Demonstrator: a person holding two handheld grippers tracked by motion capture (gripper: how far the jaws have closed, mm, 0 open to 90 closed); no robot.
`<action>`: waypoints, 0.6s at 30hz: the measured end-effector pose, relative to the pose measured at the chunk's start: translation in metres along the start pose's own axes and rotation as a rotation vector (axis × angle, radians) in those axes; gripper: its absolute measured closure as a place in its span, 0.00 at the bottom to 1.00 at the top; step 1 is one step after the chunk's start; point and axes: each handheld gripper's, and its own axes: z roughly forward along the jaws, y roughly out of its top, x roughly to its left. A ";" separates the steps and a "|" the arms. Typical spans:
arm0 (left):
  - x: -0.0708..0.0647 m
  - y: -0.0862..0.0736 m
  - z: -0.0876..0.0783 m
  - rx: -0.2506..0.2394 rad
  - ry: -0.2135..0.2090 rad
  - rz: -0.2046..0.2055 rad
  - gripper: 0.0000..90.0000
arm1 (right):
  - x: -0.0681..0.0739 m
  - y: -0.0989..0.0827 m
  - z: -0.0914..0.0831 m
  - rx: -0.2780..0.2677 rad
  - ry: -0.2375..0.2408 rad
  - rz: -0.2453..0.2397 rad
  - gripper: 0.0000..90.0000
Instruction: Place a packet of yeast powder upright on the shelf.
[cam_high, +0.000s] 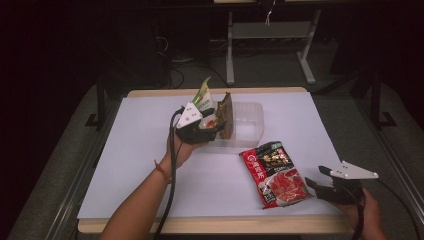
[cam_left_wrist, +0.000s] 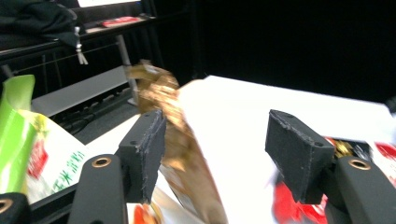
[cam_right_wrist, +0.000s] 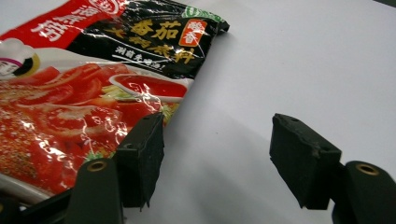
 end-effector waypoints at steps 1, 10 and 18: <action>-0.003 -0.001 -0.004 -0.001 -0.011 0.006 0.40 | 0.000 0.000 0.000 -0.002 0.007 0.004 0.39; -0.025 -0.026 -0.034 0.076 -0.143 0.013 0.33 | 0.003 0.003 -0.001 -0.015 0.085 0.017 0.43; -0.027 -0.055 -0.051 0.170 -0.135 0.013 0.31 | 0.007 0.005 0.003 0.004 0.154 0.040 0.43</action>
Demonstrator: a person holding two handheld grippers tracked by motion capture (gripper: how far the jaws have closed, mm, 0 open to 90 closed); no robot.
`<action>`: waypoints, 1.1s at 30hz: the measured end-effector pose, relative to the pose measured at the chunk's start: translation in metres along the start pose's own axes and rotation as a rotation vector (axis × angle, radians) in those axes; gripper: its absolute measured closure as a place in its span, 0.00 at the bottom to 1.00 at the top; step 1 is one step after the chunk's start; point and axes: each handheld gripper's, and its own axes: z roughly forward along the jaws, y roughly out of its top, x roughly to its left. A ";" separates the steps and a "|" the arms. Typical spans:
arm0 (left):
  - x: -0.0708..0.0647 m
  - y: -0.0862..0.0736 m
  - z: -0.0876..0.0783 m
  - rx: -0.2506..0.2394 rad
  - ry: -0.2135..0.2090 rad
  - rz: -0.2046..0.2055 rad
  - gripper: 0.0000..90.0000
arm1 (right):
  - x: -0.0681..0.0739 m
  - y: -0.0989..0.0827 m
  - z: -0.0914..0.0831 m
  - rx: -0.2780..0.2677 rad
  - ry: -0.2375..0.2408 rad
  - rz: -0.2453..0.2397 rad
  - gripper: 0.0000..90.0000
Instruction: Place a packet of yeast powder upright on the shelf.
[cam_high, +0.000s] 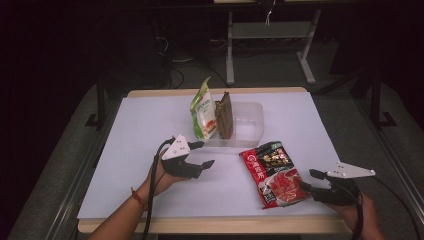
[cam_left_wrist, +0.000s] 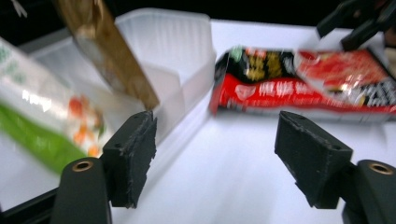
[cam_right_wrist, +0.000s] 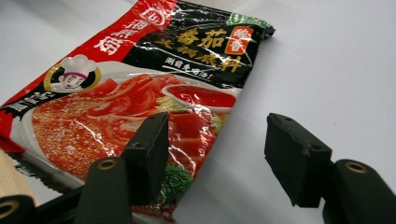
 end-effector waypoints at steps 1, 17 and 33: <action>0.000 -0.004 0.000 0.012 -0.002 -0.006 0.30 | 0.000 0.000 0.001 0.005 0.007 0.006 0.43; -0.008 -0.034 0.023 0.091 -0.032 -0.079 0.17 | -0.002 -0.005 0.026 0.109 0.278 0.180 0.33; -0.016 -0.017 0.061 0.082 -0.191 -0.237 0.18 | 0.011 0.000 0.031 0.129 0.257 0.153 0.36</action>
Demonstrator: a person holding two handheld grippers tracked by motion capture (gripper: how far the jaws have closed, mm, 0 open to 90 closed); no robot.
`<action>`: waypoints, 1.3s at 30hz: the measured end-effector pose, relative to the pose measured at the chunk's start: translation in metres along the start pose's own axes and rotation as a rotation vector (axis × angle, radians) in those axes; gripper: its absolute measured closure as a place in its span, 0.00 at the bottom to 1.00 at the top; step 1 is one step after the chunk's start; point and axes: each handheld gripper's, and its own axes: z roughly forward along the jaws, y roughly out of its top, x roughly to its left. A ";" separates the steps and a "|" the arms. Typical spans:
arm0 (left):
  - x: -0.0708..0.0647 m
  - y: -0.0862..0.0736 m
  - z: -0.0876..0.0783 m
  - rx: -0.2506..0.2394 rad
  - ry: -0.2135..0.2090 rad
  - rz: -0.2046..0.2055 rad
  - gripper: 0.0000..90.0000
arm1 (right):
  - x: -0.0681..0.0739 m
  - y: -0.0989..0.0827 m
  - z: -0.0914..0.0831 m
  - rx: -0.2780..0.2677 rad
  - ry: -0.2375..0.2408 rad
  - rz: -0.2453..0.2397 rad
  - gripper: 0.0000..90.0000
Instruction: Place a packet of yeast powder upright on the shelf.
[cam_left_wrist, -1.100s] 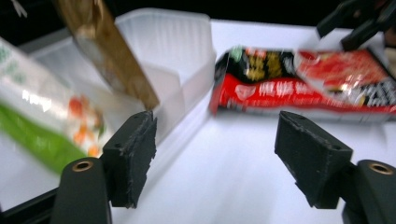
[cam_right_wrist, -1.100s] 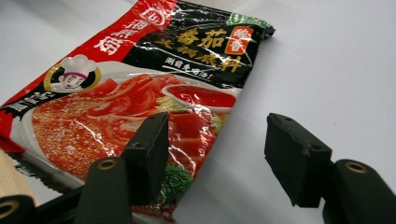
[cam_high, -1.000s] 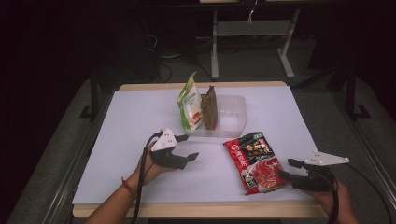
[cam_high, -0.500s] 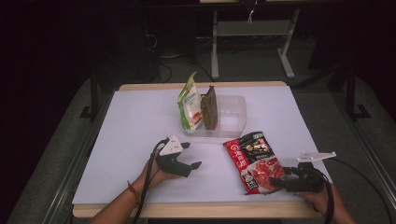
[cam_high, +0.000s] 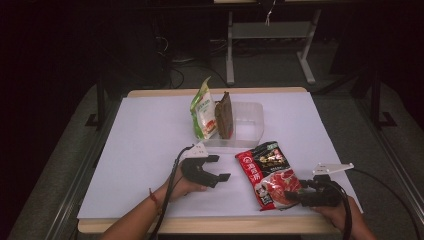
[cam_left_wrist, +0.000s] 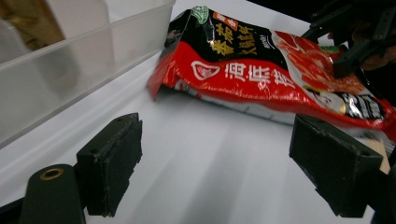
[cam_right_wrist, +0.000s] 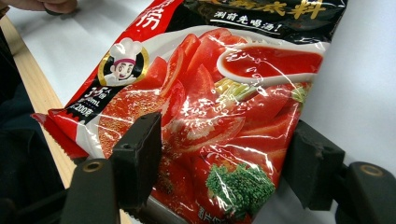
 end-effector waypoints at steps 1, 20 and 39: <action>0.000 0.001 0.003 0.003 -0.006 -0.011 0.18 | 0.001 0.000 0.001 0.001 0.000 0.000 0.37; -0.007 0.028 0.053 0.080 0.038 -0.102 0.14 | 0.008 -0.001 0.006 -0.018 -0.007 -0.016 0.37; 0.006 0.024 0.061 0.116 0.044 -0.168 0.17 | 0.009 -0.001 0.008 -0.025 0.001 -0.030 0.37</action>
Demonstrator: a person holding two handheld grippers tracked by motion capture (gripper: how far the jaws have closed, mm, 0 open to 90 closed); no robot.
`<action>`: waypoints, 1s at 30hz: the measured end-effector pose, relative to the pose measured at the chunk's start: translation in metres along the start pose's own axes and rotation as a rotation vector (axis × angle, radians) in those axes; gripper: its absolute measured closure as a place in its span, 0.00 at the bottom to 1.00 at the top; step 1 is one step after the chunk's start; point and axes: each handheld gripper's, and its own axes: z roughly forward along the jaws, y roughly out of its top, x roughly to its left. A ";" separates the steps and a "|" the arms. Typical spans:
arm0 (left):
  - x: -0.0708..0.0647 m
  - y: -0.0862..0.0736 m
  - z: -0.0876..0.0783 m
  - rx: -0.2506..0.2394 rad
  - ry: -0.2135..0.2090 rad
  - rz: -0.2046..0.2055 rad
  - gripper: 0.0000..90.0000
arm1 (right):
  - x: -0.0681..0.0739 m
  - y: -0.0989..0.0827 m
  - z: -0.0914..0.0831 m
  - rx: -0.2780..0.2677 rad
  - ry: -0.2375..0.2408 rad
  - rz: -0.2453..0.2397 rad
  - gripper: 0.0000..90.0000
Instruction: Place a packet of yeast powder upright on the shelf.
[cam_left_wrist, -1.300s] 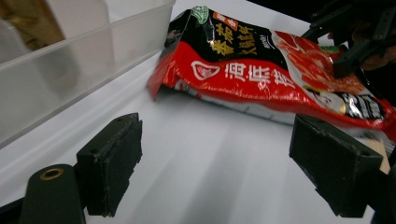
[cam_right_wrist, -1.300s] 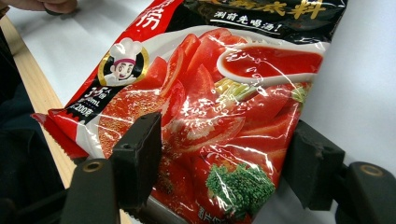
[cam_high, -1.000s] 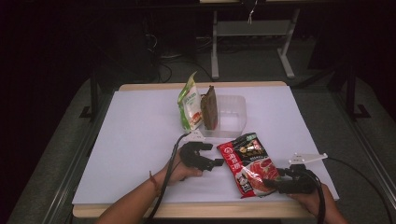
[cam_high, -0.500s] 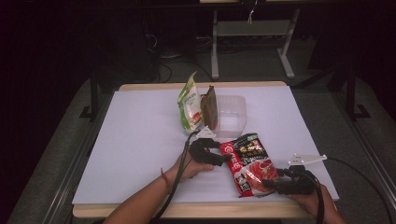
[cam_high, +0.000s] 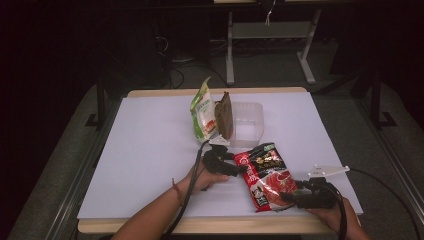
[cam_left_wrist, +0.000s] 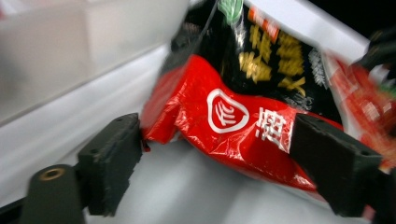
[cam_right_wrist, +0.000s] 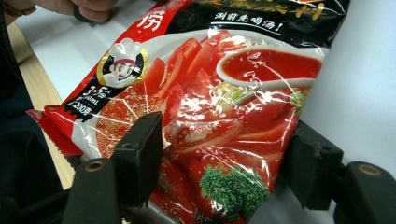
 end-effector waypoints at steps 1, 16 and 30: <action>-0.001 0.001 0.002 -0.004 -0.013 -0.019 0.16 | 0.000 0.000 0.000 -0.002 0.001 -0.001 0.37; -0.008 0.003 0.009 -0.013 -0.055 0.037 0.29 | 0.004 0.001 0.006 -0.020 0.007 -0.037 0.38; -0.008 0.001 -0.005 -0.161 0.049 0.161 0.94 | 0.009 0.004 0.007 -0.010 -0.030 -0.071 0.41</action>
